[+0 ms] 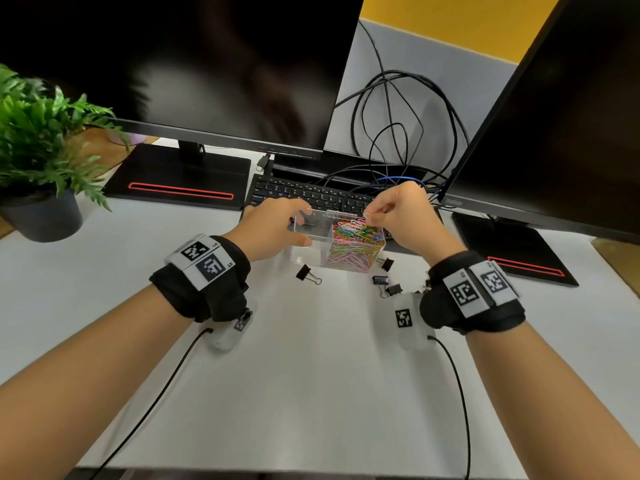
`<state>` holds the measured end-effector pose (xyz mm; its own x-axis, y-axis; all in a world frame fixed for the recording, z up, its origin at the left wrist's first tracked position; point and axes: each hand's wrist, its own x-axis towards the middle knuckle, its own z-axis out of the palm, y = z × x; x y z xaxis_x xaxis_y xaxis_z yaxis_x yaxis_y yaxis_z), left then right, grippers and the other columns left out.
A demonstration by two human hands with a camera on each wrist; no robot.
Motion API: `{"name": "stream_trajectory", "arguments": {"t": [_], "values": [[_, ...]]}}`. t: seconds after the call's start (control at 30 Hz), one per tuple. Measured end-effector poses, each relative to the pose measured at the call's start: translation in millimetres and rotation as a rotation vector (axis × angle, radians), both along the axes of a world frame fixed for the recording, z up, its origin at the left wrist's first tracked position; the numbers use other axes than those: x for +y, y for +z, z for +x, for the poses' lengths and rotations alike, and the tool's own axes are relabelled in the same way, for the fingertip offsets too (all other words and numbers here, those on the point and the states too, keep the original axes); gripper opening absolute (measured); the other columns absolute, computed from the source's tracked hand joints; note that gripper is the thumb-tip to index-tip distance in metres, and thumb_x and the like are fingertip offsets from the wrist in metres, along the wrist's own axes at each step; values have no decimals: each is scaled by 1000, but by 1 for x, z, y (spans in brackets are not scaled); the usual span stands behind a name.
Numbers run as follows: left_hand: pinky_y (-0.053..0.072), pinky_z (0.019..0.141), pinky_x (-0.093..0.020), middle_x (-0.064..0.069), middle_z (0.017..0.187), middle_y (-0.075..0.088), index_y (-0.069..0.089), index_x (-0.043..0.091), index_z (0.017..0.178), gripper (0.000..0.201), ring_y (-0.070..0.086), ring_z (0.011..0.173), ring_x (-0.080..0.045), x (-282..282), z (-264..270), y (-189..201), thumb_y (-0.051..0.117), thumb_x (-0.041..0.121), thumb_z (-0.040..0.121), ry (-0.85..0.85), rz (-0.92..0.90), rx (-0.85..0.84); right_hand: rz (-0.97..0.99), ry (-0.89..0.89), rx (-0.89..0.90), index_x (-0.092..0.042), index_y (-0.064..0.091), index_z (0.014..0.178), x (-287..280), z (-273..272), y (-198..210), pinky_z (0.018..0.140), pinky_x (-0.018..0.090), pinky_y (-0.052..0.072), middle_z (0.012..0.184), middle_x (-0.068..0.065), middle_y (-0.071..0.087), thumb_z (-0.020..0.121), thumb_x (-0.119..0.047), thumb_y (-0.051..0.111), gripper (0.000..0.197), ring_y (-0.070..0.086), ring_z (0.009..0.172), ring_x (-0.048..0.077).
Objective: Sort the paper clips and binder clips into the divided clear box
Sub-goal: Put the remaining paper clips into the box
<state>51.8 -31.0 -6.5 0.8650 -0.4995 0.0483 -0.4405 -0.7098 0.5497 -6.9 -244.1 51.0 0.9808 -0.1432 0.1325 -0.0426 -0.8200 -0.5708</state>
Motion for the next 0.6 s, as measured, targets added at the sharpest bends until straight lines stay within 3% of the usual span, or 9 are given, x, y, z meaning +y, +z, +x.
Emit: {"name": "stream_trajectory", "arguments": {"t": [0.1,0.17,0.23,0.33,0.4,0.53,0.6], "values": [[31,101,-47,6,121,63,52,29,133,53,55,112,-21,0,0,-1,72,39,85,-4,8,-4,14,-38,68,-4,75,89,2,8,-2,82,41,57,93,10,72,84,-8,70,8,66,85,22],[31,101,-47,5,121,63,52,30,133,53,55,113,-22,0,1,-1,72,39,85,-5,9,-4,1,-60,176,-4,75,96,2,11,-2,87,43,55,103,10,71,86,-9,68,13,66,93,23],[31,101,-47,4,121,63,52,30,132,52,55,112,-22,-1,1,-1,72,38,85,-2,5,0,1,-71,153,-6,75,98,1,11,-4,85,39,56,106,7,70,86,-11,68,14,65,97,21],[31,101,-47,5,120,63,52,29,132,52,55,111,-22,0,1,-1,72,38,85,1,-1,4,53,-71,24,-7,76,93,0,5,-8,64,21,52,100,4,70,85,-11,69,11,63,90,15],[31,101,-47,5,120,63,52,29,132,52,55,111,-22,0,1,-1,72,38,85,1,0,4,56,-56,7,-8,76,92,-1,3,-10,61,18,49,99,3,69,86,-10,68,10,62,88,14],[31,101,-47,5,120,63,52,30,132,52,56,110,-22,-1,1,-2,72,38,85,3,2,8,42,-58,49,-19,70,74,2,5,-4,72,39,59,97,7,70,85,-11,70,13,66,89,22],[31,100,-47,5,120,63,52,30,131,52,56,110,-22,-1,2,-2,72,39,84,3,0,8,16,-72,120,-16,69,76,4,7,0,78,42,58,99,8,69,85,-12,70,10,65,93,25]]}}
